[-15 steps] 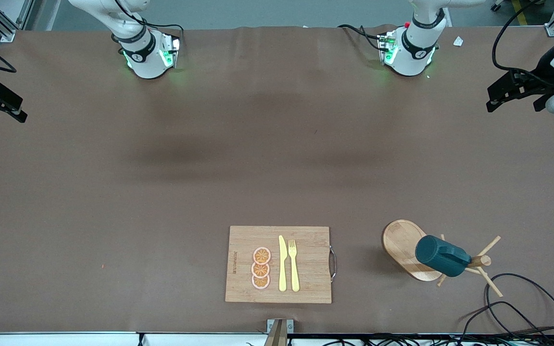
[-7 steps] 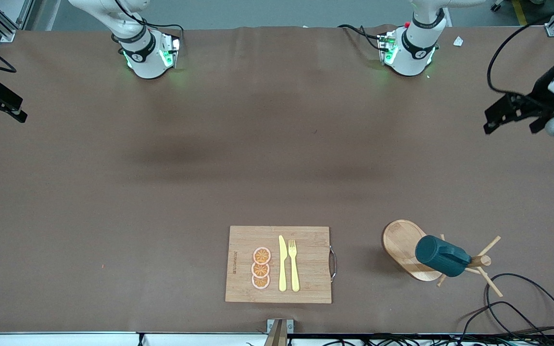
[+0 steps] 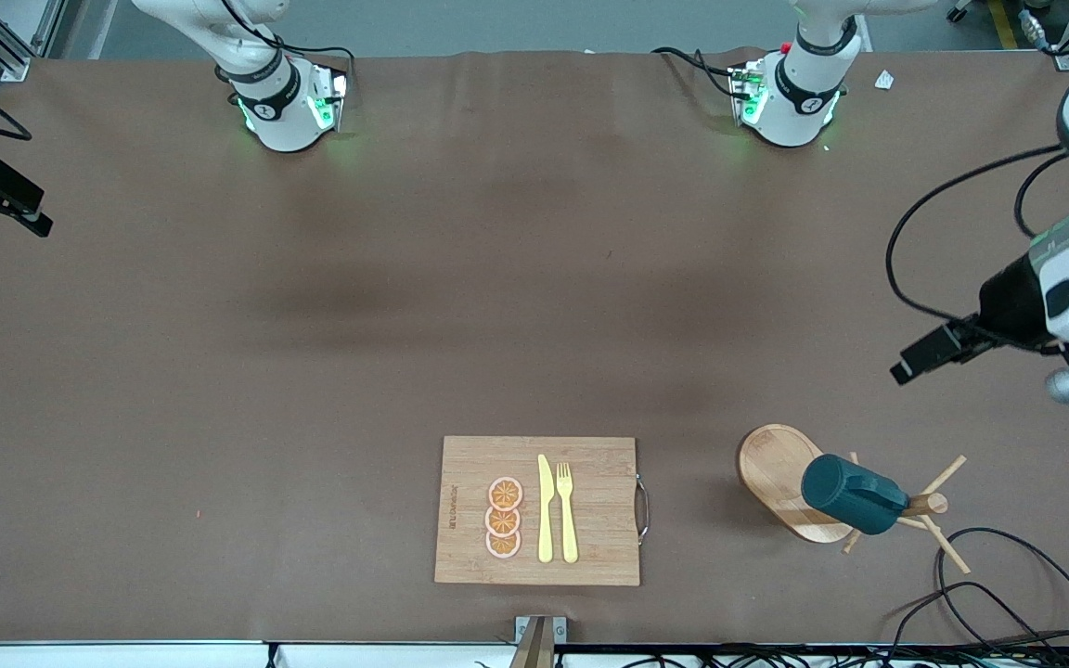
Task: Transfer cup from left to right arm and place
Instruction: 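Reach the left gripper toward the teal mug on the wooden stand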
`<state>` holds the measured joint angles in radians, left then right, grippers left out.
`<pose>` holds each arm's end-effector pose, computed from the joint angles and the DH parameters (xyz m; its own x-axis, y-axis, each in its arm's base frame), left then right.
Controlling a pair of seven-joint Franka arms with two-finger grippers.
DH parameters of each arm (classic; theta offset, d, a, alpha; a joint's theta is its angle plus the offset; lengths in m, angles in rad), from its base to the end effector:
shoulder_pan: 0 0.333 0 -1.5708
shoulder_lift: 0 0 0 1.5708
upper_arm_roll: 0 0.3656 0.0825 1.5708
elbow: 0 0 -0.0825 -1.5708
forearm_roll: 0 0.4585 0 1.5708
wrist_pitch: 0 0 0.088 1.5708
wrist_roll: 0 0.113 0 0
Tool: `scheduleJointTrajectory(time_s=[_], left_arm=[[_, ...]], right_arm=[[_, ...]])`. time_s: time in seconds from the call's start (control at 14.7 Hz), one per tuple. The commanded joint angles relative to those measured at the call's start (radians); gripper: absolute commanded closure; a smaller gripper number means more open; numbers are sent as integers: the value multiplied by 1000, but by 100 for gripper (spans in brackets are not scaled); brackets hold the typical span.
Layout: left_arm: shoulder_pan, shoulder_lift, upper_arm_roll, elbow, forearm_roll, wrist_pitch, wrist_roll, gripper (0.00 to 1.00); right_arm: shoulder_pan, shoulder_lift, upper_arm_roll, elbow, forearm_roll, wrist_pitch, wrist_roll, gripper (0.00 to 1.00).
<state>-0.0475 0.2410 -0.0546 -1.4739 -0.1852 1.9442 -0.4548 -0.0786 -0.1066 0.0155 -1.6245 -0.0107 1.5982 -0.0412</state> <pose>0.7397 -0.0847 0.5958 0.9076 0.4046 0.1125 0.3635 -0.8910 0.2721 0.5922 -0.0380 0.7064 0.9966 -0.0214 0.0796 -0.0227 -0.9996 0.0156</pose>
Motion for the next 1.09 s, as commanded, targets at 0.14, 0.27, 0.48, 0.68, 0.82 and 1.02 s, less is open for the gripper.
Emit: scheduleJointTrajectory(time_s=[0.14,0.27,0.48,0.68,0.82,1.02], left_arm=[[1,70,1,21,-56,171,-187,0],[-8,90,1,-5,-56,258,-290,0],[-9,121,-1,-17,-56,317,-395,0],[-15,153,-1,-14,-54,351,-527,0],[-20,191,-2,-14,-54,392,-593,0],[-12,228,-5,-9,-48,407,-591,0]], right_arm=[[-4,-22,3,-17,9,5,9,0],[-4,-22,3,-17,9,5,9,0],[-3,-22,4,-17,9,5,9,0],[-3,-24,4,-17,9,3,9,0],[-1,-24,4,-17,9,3,11,0],[-1,-24,4,-15,9,5,11,0]])
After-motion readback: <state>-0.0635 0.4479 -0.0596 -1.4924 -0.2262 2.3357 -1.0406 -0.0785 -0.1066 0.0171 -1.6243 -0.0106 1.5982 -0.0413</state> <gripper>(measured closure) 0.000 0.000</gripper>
